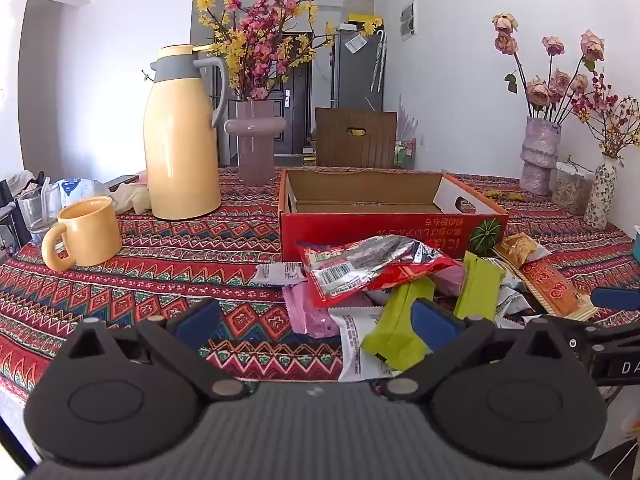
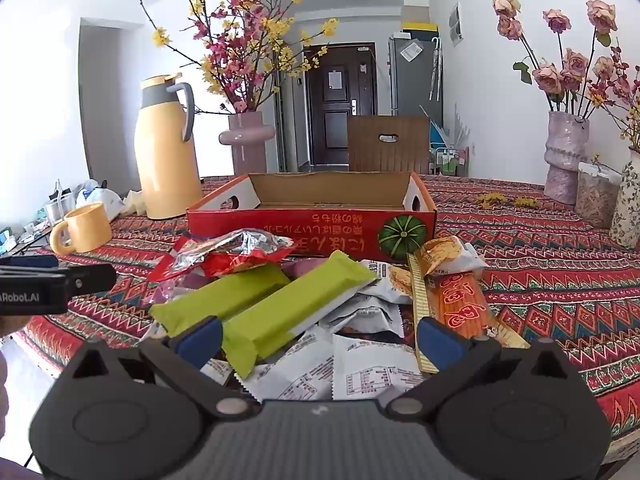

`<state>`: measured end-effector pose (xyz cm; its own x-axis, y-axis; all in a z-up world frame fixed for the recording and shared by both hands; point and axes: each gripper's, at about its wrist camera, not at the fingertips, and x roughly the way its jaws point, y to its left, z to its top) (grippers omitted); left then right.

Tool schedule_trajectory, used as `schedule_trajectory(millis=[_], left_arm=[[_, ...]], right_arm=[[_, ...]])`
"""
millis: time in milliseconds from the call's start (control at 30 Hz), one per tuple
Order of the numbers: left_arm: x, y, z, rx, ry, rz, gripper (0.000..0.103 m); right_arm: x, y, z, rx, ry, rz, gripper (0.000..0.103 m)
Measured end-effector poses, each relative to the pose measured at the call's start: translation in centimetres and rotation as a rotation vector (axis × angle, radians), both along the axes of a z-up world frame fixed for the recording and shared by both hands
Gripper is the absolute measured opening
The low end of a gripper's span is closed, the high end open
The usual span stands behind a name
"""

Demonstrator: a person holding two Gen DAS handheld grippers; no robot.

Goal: Organize snacks

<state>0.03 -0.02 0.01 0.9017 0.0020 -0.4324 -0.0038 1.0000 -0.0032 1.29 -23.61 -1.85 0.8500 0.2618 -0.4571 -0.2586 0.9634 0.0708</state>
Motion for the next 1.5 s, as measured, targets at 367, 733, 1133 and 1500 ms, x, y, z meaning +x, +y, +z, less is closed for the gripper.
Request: schedule_trajectory(millis=[367, 733, 1133, 1500], left_arm=[[-0.4, -0.3, -0.2, -0.025, -0.001, 0.004, 0.103], [-0.5, -0.1, -0.1, -0.026, -0.007, -0.006, 0.103], [-0.5, 0.3, -0.2, -0.033, -0.003, -0.004, 0.103], [-0.4, 0.5, -0.3, -0.037, 0.003, -0.004, 0.103]], right_arm=[[-0.2, 0.1, 0.0, 0.001, -0.002, 0.001, 0.103], [0.1, -0.2, -0.2, 0.002, 0.003, 0.001, 0.103], [-0.3, 0.4, -0.2, -0.005, 0.005, -0.002, 0.103], [-0.1, 0.3, -0.3, 0.003, 0.013, 0.000, 0.103]])
